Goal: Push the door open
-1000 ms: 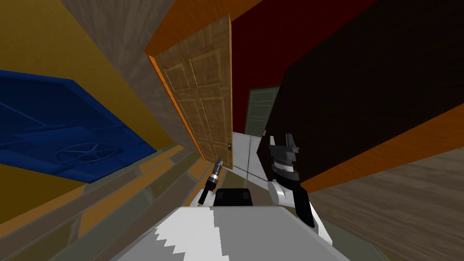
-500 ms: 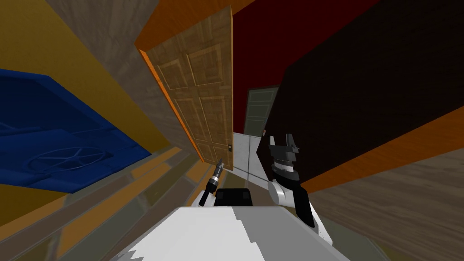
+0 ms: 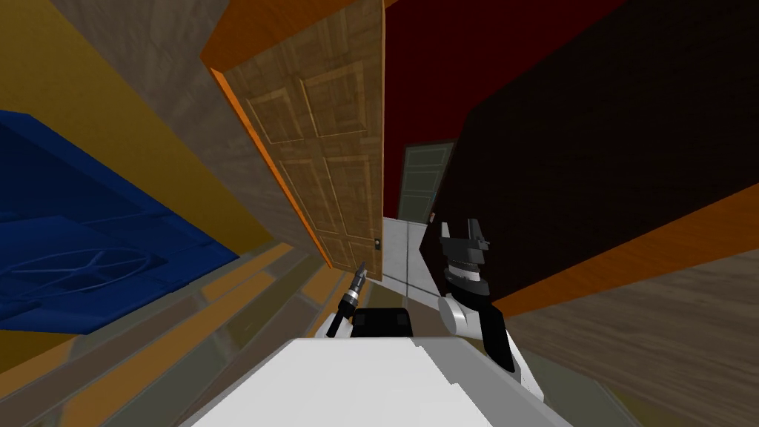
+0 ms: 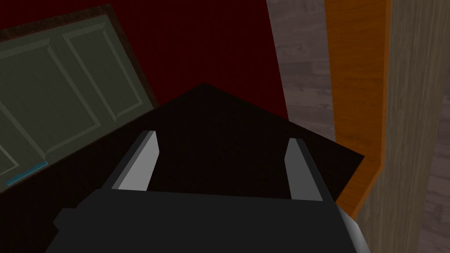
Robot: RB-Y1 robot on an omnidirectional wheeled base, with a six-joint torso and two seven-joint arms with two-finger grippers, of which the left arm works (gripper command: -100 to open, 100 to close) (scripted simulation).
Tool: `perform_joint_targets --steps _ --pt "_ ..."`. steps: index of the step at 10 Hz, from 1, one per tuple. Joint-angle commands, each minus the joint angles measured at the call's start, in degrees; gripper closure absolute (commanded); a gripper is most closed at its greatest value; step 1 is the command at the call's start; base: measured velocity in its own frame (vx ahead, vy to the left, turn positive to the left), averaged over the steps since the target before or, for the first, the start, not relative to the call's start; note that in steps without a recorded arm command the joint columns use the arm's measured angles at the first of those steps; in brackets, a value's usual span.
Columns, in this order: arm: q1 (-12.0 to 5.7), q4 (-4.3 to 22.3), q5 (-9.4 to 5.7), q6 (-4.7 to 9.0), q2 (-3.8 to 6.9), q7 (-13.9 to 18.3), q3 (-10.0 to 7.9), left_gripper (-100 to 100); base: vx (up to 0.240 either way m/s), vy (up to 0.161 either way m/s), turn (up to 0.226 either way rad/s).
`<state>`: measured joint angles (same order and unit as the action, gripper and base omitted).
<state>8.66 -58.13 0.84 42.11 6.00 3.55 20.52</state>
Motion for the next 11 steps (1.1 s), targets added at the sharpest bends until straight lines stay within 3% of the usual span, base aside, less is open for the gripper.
perform_joint_targets --steps 1,11 --pt "-0.38 0.51 -0.06 0.06 -0.11 -0.09 -0.29 -100 0.107 -0.009 -0.032" --pt "-2.72 3.7 -0.45 0.43 -1.57 -0.66 -2.1 -100 0.179 -0.065 -0.028"
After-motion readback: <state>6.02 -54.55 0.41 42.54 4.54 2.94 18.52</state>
